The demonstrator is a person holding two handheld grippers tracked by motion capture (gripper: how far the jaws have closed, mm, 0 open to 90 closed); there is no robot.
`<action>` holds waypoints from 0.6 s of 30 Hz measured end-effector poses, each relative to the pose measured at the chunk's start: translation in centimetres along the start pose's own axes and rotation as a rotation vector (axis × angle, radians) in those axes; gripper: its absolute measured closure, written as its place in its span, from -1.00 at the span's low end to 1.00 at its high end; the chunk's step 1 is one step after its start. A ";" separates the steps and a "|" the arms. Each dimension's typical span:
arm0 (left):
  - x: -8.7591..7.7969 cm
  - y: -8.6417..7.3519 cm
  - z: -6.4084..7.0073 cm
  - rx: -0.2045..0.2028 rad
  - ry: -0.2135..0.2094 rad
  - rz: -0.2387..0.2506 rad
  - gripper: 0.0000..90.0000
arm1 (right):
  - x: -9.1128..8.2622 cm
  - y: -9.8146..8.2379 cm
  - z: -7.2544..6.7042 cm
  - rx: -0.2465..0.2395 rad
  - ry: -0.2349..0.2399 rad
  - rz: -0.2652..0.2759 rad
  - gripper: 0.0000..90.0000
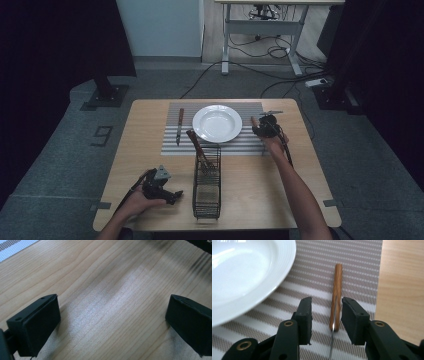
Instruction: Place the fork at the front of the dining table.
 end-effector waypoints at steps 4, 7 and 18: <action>0.0 0.0 0.0 0.002 -0.001 0.000 -1.00 | 0.3 -0.7 0.1 0.002 -0.007 -0.041 0.43; 0.0 0.0 0.0 0.001 -0.001 0.000 -1.00 | 0.9 -1.4 0.2 -0.023 -0.051 -0.075 0.56; 0.0 0.0 0.0 0.002 -0.001 0.000 -1.00 | 1.6 -1.3 0.8 0.008 -0.083 -0.071 0.78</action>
Point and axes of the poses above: each handheld gripper's, and its own axes: x roughly forward along the jaws, y roughly out of its top, z roughly to its right, the point moved 8 cm from there along x, roughly forward along the jaws, and after that the axes turned 4 degrees about z, right-handed, at the moved point
